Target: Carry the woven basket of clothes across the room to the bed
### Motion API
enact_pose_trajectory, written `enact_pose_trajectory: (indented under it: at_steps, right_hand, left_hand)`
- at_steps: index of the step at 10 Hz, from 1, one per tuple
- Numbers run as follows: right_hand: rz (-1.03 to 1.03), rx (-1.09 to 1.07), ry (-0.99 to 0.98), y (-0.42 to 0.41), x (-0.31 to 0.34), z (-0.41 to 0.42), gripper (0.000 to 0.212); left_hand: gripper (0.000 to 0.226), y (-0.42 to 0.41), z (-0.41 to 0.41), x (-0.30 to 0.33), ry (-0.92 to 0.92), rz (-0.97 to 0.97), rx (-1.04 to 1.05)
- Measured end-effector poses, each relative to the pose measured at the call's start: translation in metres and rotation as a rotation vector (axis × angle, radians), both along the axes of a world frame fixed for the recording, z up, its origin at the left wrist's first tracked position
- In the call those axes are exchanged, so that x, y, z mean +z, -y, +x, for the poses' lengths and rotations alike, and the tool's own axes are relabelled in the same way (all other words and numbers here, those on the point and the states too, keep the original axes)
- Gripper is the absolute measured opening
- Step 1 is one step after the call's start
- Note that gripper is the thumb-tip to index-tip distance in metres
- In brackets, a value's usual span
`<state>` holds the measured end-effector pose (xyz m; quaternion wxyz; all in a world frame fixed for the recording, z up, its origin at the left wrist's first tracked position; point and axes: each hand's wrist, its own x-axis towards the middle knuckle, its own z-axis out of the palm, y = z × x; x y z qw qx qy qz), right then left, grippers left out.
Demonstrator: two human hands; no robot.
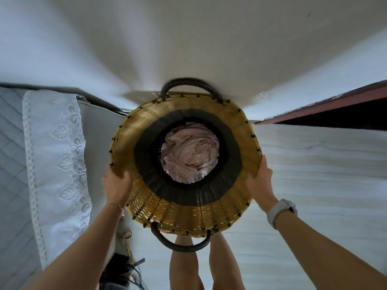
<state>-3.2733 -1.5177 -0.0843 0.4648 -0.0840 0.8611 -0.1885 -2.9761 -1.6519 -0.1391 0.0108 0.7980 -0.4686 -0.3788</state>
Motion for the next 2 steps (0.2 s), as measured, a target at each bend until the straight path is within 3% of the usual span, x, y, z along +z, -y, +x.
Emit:
enact_pose_trajectory:
  at_steps: [2]
  right_hand:
    - [0.017,0.044,-0.138,0.004,-0.005,-0.018,0.061]
  left_hand:
    - [0.061,0.005,-0.018,0.033,0.022,0.093,-0.042]
